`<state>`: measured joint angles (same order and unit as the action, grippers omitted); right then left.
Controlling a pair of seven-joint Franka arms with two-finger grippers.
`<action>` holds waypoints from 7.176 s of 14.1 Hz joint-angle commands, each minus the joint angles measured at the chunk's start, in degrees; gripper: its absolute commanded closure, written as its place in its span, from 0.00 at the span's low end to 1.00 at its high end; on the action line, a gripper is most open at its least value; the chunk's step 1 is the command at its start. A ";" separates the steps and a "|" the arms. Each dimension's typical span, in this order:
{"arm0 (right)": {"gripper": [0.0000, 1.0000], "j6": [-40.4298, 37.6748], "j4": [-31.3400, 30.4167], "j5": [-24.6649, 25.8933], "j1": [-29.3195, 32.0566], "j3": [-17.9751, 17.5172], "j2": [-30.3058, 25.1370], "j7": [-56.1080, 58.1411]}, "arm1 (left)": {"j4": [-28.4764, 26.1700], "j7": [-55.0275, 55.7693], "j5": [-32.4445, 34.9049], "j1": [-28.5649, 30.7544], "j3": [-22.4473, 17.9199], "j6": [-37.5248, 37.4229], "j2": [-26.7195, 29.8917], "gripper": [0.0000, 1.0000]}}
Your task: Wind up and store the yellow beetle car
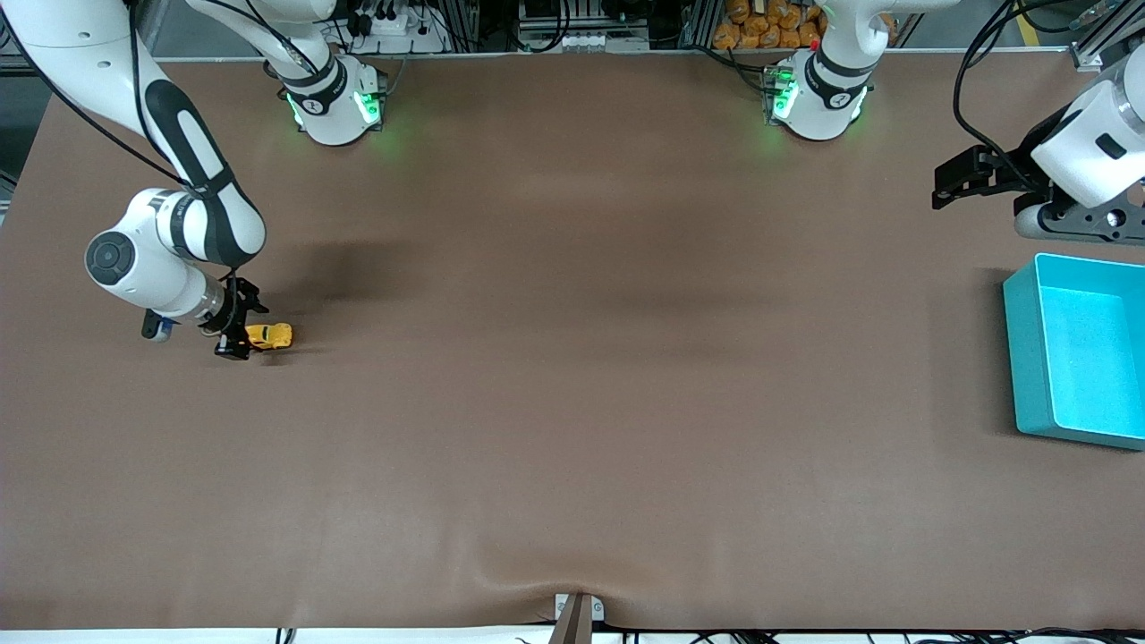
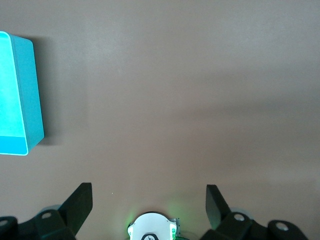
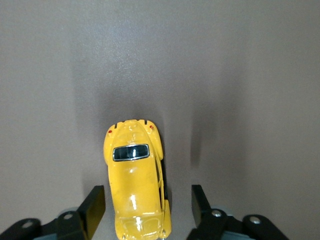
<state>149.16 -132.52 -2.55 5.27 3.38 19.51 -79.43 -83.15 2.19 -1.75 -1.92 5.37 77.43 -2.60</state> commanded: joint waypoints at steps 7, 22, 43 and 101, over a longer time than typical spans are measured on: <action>0.41 0.79 -1.33 -0.08 1.32 -0.65 -1.23 0.94 | 0.36 0.80 -1.15 -0.18 0.08 -0.17 0.06 0.00; 0.89 3.85 -1.07 -0.26 3.87 -0.65 0.34 -2.13 | 0.36 0.71 -0.19 -1.94 0.69 0.18 -0.91 0.00; 0.89 7.73 -0.28 3.16 5.45 2.95 3.69 1.12 | -0.26 0.89 0.96 -1.50 0.69 0.18 -0.91 0.00; 0.00 -44.02 24.68 8.62 7.21 -12.26 -15.47 38.09 | -5.61 8.17 1.13 6.14 0.17 1.75 -2.67 0.00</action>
<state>107.79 -108.39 7.29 13.24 -8.70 5.75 -46.18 -86.84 7.73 -1.31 2.55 5.06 77.73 -4.90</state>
